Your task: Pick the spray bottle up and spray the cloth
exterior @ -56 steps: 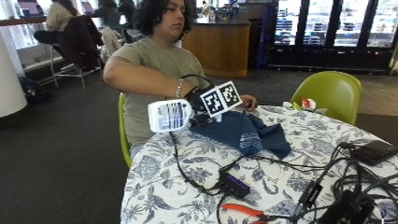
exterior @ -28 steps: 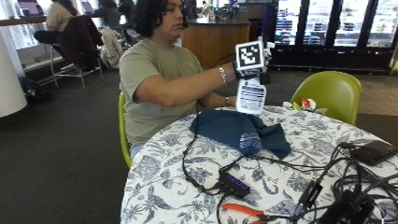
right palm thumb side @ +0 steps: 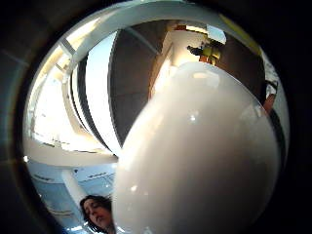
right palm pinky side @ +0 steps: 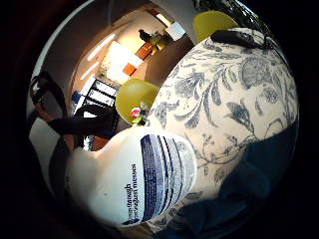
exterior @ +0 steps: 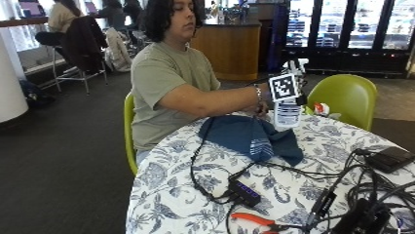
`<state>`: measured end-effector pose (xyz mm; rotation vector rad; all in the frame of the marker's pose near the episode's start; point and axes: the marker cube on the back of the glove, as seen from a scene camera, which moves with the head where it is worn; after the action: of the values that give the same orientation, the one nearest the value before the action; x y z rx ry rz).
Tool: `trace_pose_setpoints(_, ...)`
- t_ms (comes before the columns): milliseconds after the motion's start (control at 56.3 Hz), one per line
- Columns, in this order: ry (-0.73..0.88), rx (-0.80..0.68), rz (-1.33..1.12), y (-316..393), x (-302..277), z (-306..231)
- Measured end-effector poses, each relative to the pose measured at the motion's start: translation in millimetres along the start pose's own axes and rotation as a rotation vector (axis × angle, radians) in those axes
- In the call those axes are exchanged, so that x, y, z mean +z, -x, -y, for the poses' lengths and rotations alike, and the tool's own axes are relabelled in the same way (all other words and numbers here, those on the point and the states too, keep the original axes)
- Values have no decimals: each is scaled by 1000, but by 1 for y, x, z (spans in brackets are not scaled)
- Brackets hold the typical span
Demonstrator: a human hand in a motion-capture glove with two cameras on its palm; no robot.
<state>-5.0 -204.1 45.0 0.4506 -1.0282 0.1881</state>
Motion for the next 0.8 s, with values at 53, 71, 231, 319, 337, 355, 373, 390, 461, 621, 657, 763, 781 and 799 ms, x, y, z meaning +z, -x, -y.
trace_pose_setpoints(53, -112, 4, 9, 1, 5, 18)
trace_pose_setpoints(71, -131, 6, 11, 2, 5, 21)
trace_pose_setpoints(231, 15, 79, -58, -18, 2, 15)
trace_pose_setpoints(319, 72, 106, -58, -22, 1, 10)
trace_pose_setpoints(337, 100, 107, -73, -24, -1, 5)
trace_pose_setpoints(355, 121, 107, -101, -27, -3, -1)
trace_pose_setpoints(373, 136, 108, -136, -31, -6, -5)
trace_pose_setpoints(390, 146, 108, -172, -35, -9, -10)
trace_pose_setpoints(461, 185, 94, -267, -39, -24, -28)
trace_pose_setpoints(621, 262, 35, -517, -31, -70, -71)
trace_pose_setpoints(657, 274, 17, -591, -27, -76, -80)
trace_pose_setpoints(763, 321, -45, -803, -12, -102, -109)
trace_pose_setpoints(781, 327, -60, -831, -8, -105, -114)
trace_pose_setpoints(799, 332, -74, -855, -4, -108, -119)
